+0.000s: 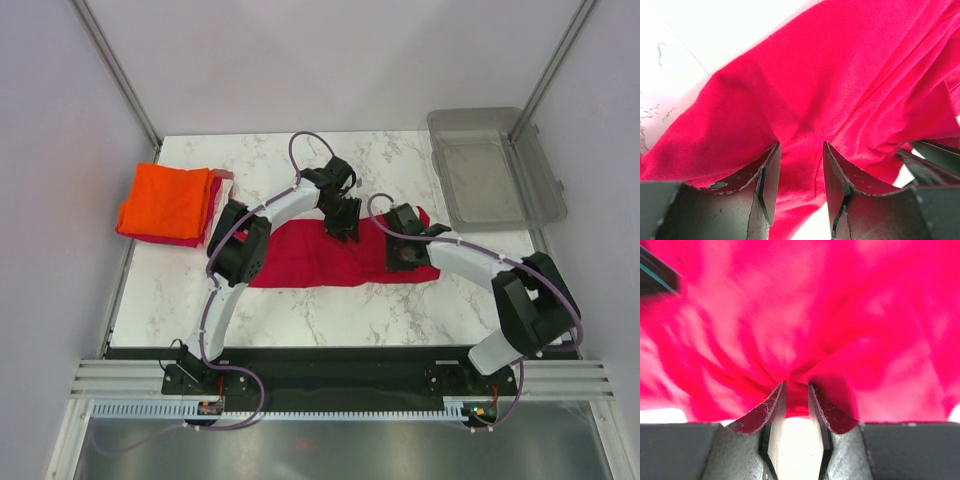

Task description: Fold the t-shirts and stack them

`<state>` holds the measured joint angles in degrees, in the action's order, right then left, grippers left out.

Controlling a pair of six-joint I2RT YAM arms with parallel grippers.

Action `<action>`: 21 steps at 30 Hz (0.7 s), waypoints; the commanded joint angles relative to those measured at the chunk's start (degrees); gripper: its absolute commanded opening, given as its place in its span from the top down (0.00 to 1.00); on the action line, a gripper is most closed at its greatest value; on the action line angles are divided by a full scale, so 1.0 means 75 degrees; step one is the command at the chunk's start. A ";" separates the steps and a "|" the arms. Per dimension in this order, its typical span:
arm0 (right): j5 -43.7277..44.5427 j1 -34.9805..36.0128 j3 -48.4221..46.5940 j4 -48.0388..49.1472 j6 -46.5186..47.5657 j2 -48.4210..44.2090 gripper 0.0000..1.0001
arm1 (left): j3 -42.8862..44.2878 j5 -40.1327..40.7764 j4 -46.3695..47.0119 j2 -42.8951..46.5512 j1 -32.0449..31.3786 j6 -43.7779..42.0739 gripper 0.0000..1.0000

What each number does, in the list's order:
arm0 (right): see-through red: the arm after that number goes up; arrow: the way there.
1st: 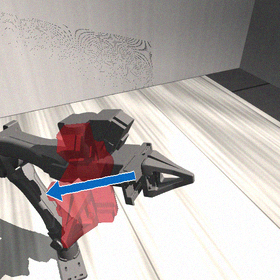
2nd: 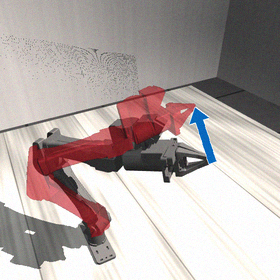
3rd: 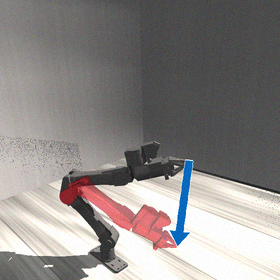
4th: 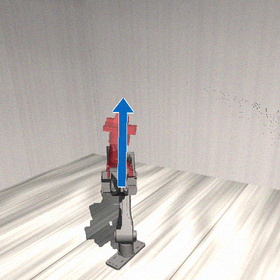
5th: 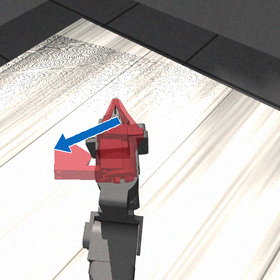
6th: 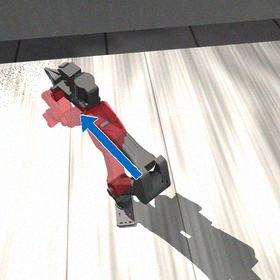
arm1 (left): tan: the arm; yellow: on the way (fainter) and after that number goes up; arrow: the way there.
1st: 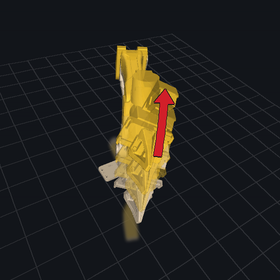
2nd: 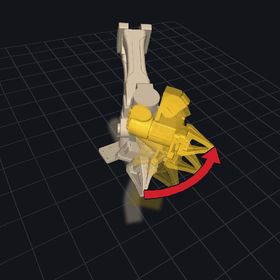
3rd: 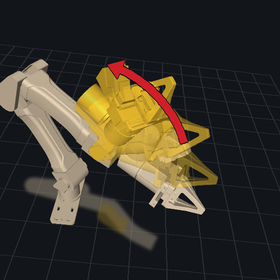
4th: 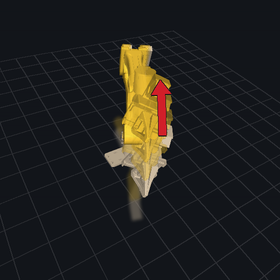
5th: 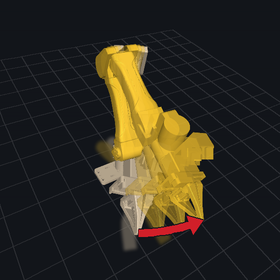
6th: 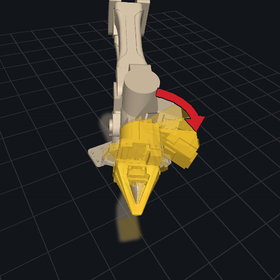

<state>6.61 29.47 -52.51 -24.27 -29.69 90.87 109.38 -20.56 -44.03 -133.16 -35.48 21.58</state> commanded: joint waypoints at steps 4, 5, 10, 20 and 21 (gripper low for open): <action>0.0758 -0.0004 0.1375 -0.1016 -0.0306 -0.2231 0.69 | 0.0415 0.0128 -0.0258 -0.0151 -0.0027 0.0040 0.54; 0.0805 -0.0004 0.1446 -0.1099 -0.0411 -0.2492 0.68 | 0.0450 0.0162 -0.0270 -0.0151 -0.0027 0.0052 0.54; 0.0922 -0.0016 0.1143 -0.1182 -0.0506 -0.3175 0.54 | 0.0579 0.0139 -0.0305 -0.0221 -0.0027 0.0075 0.54; 0.1251 -0.0028 -0.0685 -0.0584 -0.0494 -0.0949 0.51 | 0.0533 0.0186 -0.0247 0.0269 -0.0038 0.0192 0.55; 0.1298 -0.0039 -0.0756 -0.0561 -0.0564 -0.0762 0.53 | 0.0521 0.0198 -0.0212 0.0352 -0.0038 0.0204 0.55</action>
<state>13.28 29.36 -55.46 -30.00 -32.88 82.63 111.94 -19.49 -45.52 -133.88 -35.48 21.61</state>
